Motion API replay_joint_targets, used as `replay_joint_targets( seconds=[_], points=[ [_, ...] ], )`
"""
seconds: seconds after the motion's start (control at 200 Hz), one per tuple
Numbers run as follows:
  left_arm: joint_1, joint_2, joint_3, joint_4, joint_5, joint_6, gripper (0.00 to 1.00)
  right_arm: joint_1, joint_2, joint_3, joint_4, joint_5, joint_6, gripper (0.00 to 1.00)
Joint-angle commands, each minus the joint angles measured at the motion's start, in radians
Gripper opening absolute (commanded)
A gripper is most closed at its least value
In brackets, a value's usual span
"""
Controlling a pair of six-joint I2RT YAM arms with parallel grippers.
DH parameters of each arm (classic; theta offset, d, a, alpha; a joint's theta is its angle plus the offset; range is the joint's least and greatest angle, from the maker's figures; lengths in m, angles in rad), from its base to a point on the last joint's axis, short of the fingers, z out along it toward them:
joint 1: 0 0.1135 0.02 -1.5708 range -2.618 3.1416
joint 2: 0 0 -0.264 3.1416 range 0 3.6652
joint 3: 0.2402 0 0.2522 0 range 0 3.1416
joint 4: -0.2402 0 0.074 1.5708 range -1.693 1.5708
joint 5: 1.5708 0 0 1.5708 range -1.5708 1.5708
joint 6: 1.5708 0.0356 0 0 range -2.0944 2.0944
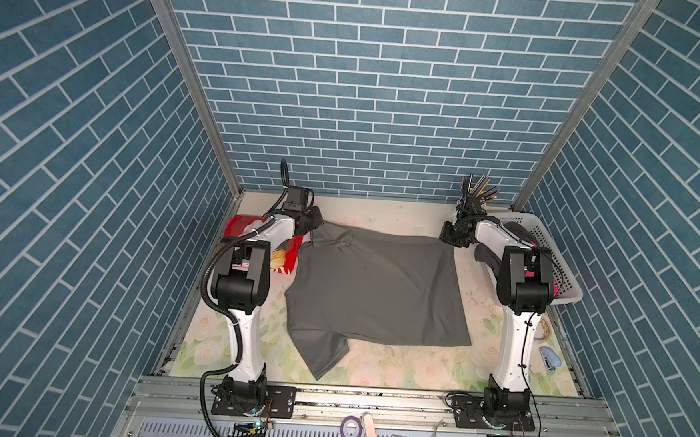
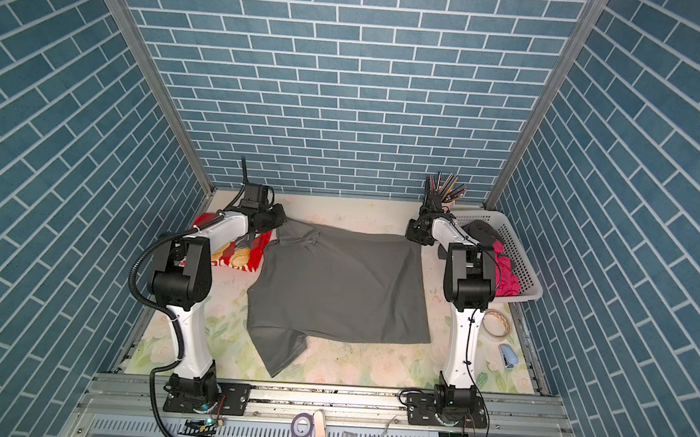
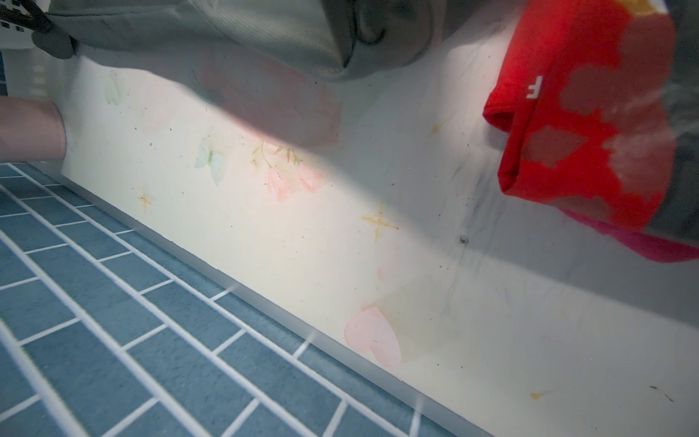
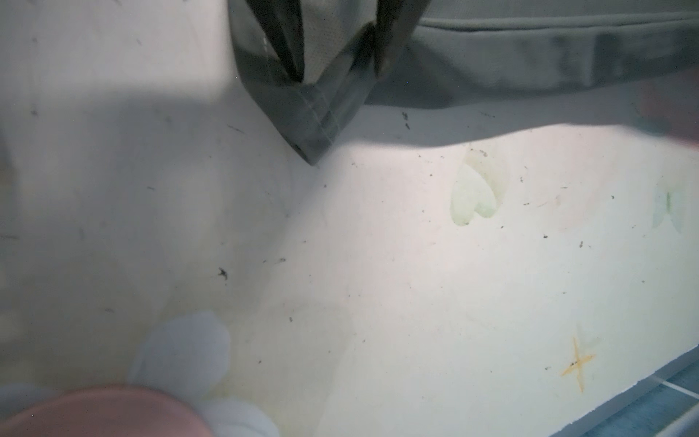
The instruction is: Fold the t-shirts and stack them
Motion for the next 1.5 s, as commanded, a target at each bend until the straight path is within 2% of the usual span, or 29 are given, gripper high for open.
replay_joint_targets(
  seconds=[0.0, 0.085, 0.15, 0.42, 0.57, 0.64, 1.075, 1.255, 1.495],
  points=[
    [0.011, -0.041, -0.015, 0.023, -0.002, -0.011, 0.0, -0.001, 0.015, 0.019, -0.02, 0.027, 0.036, 0.24],
    [0.013, -0.045, -0.02, 0.027, 0.001, -0.014, 0.0, -0.002, 0.023, 0.017, -0.007, 0.016, 0.041, 0.17],
    [0.017, -0.05, -0.026, 0.033, 0.007, -0.016, 0.0, -0.002, 0.033, 0.025, -0.004, 0.012, 0.046, 0.16],
    [0.021, -0.038, -0.023, 0.036, 0.018, -0.019, 0.0, 0.001, 0.076, 0.059, -0.001, -0.002, 0.065, 0.24],
    [0.026, -0.045, -0.021, 0.035, 0.021, -0.021, 0.0, 0.008, 0.041, 0.036, 0.011, 0.031, 0.069, 0.04],
    [0.031, -0.051, -0.019, 0.03, 0.029, -0.025, 0.0, 0.009, 0.011, 0.023, 0.018, 0.041, 0.069, 0.0],
    [0.034, -0.059, -0.057, 0.052, 0.123, -0.074, 0.0, 0.007, -0.137, -0.079, 0.033, 0.066, 0.059, 0.0],
    [0.034, -0.074, -0.09, 0.058, 0.18, -0.102, 0.0, 0.013, -0.188, -0.186, 0.072, 0.052, 0.062, 0.0],
    [0.045, -0.13, -0.158, 0.031, 0.197, -0.099, 0.0, 0.015, -0.251, -0.305, 0.105, 0.061, 0.061, 0.0]
  ],
)
